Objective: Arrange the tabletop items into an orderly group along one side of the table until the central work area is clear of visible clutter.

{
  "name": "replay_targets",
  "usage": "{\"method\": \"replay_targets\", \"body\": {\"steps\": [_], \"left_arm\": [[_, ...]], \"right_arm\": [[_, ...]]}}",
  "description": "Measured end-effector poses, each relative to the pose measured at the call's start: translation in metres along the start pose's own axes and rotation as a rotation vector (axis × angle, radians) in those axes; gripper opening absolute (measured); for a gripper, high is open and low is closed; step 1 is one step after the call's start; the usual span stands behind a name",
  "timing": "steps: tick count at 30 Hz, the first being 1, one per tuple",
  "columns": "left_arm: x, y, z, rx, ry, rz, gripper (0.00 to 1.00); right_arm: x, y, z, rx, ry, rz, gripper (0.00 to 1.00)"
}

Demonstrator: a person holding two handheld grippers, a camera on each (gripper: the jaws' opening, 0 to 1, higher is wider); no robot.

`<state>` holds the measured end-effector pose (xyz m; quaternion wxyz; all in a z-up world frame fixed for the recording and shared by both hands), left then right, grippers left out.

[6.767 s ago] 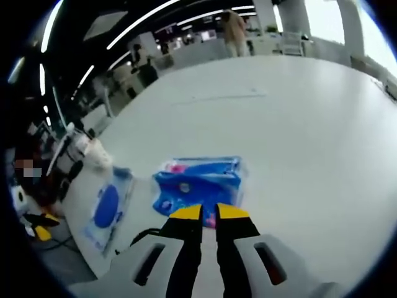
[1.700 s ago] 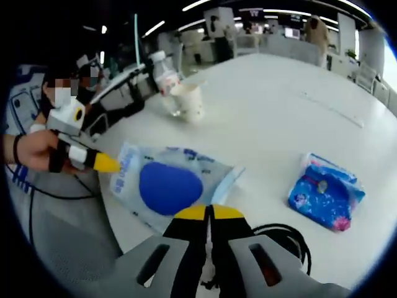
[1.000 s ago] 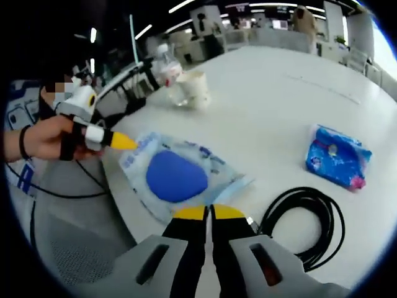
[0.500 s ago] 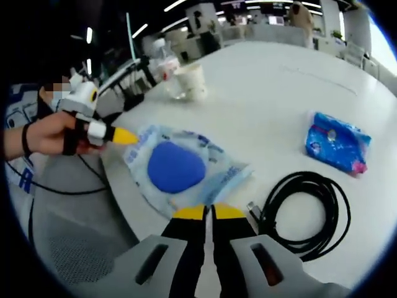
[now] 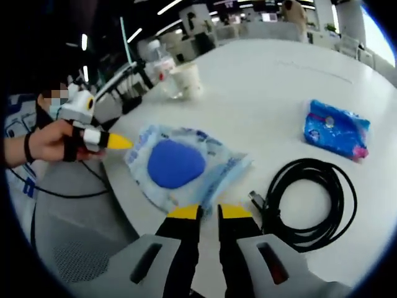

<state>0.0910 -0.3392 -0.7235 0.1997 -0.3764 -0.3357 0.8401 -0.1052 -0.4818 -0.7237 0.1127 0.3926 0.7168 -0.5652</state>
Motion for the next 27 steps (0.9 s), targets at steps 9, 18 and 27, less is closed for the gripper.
{"method": "replay_targets", "body": {"steps": [9, 18, 27], "left_arm": [[0.018, -0.005, -0.003, 0.008, -0.003, -0.013, 0.18], [0.019, -0.006, -0.005, 0.017, -0.001, -0.013, 0.18], [0.02, -0.004, -0.003, 0.023, -0.01, -0.016, 0.17]], "right_arm": [[0.004, -0.003, 0.003, 0.009, 0.066, 0.024, 0.14], [-0.002, 0.0, 0.001, 0.008, 0.08, 0.038, 0.12], [-0.009, 0.004, 0.005, 0.002, 0.092, 0.041, 0.12]]}}
Point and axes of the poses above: the point that each gripper's makers call its tool centre point, and the gripper's own axes: y roughly forward along the fingers, z roughly to its right, x roughly out of its underside, the point moved 4 cm from there along -y, roughly backward along the fingers, and after that the axes turned 1 degree about -x, right-handed, at the moved point
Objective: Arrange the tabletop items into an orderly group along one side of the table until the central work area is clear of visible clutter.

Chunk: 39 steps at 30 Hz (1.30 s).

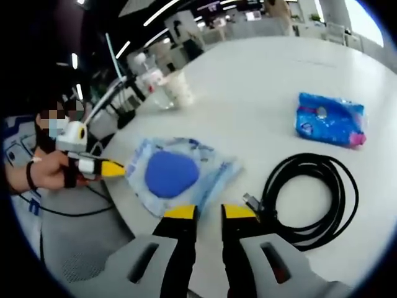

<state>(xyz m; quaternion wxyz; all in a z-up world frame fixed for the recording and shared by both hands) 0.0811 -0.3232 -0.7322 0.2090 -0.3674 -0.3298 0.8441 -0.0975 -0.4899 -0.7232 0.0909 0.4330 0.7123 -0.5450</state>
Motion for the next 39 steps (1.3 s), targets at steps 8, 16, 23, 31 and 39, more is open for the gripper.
{"method": "replay_targets", "body": {"steps": [8, 16, 23, 31, 39], "left_arm": [[0.005, 0.0, 0.0, 0.002, -0.008, -0.003, 0.15], [0.008, 0.003, 0.003, 0.007, -0.022, -0.008, 0.15], [0.008, 0.006, 0.005, 0.013, -0.015, -0.016, 0.09], [0.004, 0.005, 0.008, 0.029, -0.008, -0.01, 0.04], [-0.008, 0.006, 0.018, 0.053, -0.002, 0.001, 0.02]], "right_arm": [[0.0, 0.006, -0.003, -0.014, 0.027, 0.003, 0.1], [0.001, 0.012, -0.003, -0.015, 0.034, -0.009, 0.09], [0.0, 0.013, -0.003, -0.008, 0.045, -0.016, 0.05], [-0.001, 0.011, -0.003, -0.014, 0.053, -0.011, 0.02], [-0.01, 0.007, -0.002, -0.018, 0.065, 0.009, 0.01]]}}
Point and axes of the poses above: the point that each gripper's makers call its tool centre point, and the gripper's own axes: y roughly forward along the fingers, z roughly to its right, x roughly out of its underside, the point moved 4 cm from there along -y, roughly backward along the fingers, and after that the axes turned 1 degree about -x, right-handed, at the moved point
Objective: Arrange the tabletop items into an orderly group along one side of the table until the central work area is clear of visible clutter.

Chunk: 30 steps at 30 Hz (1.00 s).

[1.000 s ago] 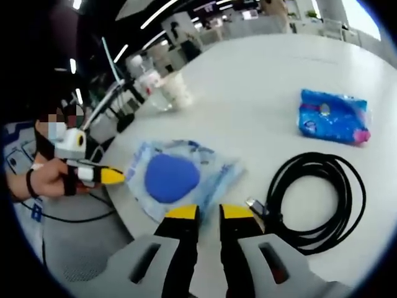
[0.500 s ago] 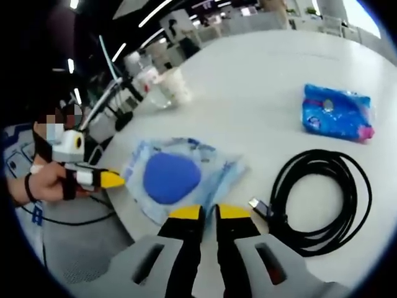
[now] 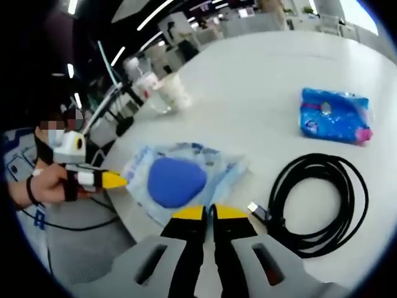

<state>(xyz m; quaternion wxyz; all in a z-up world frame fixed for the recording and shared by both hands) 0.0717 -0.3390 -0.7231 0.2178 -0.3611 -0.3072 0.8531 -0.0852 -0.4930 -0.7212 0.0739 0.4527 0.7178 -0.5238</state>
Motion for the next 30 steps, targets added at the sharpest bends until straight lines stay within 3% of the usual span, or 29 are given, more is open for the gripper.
{"method": "replay_targets", "body": {"steps": [16, 30], "left_arm": [[-0.037, 0.017, 0.02, 0.029, 0.008, 0.039, 0.02], [-0.06, 0.048, 0.037, 0.054, 0.007, 0.036, 0.02]], "right_arm": [[-0.027, -0.009, 0.012, 0.003, -0.009, 0.046, 0.01], [-0.052, -0.017, 0.041, 0.033, -0.008, 0.07, 0.01]]}}
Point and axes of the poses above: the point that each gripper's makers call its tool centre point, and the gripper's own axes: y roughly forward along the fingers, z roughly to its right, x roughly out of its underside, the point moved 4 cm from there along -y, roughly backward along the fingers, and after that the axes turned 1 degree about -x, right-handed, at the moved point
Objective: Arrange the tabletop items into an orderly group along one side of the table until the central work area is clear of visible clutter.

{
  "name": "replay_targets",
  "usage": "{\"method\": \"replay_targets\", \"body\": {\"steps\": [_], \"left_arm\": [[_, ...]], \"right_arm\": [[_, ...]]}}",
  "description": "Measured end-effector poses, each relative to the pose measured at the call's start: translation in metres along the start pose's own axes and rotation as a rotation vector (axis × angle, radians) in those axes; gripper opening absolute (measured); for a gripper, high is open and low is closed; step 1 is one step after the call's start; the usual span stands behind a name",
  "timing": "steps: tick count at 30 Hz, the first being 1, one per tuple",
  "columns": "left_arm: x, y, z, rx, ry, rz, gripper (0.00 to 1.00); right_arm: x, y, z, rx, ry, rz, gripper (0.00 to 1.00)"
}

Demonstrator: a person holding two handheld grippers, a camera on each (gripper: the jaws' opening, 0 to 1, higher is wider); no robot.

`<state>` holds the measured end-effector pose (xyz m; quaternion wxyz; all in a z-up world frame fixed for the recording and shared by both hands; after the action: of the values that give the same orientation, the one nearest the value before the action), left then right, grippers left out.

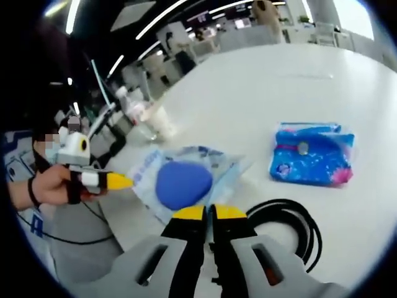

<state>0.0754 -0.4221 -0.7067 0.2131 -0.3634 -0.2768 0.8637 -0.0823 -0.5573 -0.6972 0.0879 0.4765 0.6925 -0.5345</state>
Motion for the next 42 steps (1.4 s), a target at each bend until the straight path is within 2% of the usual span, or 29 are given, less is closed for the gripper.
{"method": "replay_targets", "body": {"steps": [5, 9, 23, 28, 34, 42], "left_arm": [[-0.014, 0.013, 0.001, -0.001, -0.009, 0.008, 0.02], [-0.027, 0.018, 0.001, -0.013, -0.016, 0.045, 0.02], [-0.062, 0.035, -0.01, -0.056, -0.104, 0.12, 0.02], [-0.071, 0.037, -0.019, -0.075, -0.136, 0.148, 0.01], [-0.079, 0.044, -0.021, -0.124, -0.153, 0.177, 0.02], [-0.078, 0.051, -0.034, -0.162, -0.188, 0.177, 0.02]], "right_arm": [[-0.01, 0.001, 0.01, 0.006, -0.01, -0.001, 0.01], [-0.02, 0.003, 0.015, 0.001, -0.04, -0.009, 0.01], [-0.061, 0.03, 0.029, -0.011, -0.079, -0.004, 0.01], [-0.07, 0.037, 0.031, -0.02, -0.088, -0.003, 0.01], [-0.068, 0.052, 0.035, -0.013, -0.068, -0.011, 0.01], [-0.063, 0.065, 0.04, -0.007, -0.034, -0.028, 0.01]]}}
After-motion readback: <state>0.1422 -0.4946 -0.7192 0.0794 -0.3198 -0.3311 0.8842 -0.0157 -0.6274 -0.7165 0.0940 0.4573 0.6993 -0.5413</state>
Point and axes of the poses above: the point that each gripper's makers call its tool centre point, and the gripper's own axes: y roughly forward along the fingers, z roughly to its right, x roughly out of its underside, the point moved 4 cm from there along -y, roughly backward along the fingers, and after that the axes turned 1 degree about -x, right-handed, at the moved point
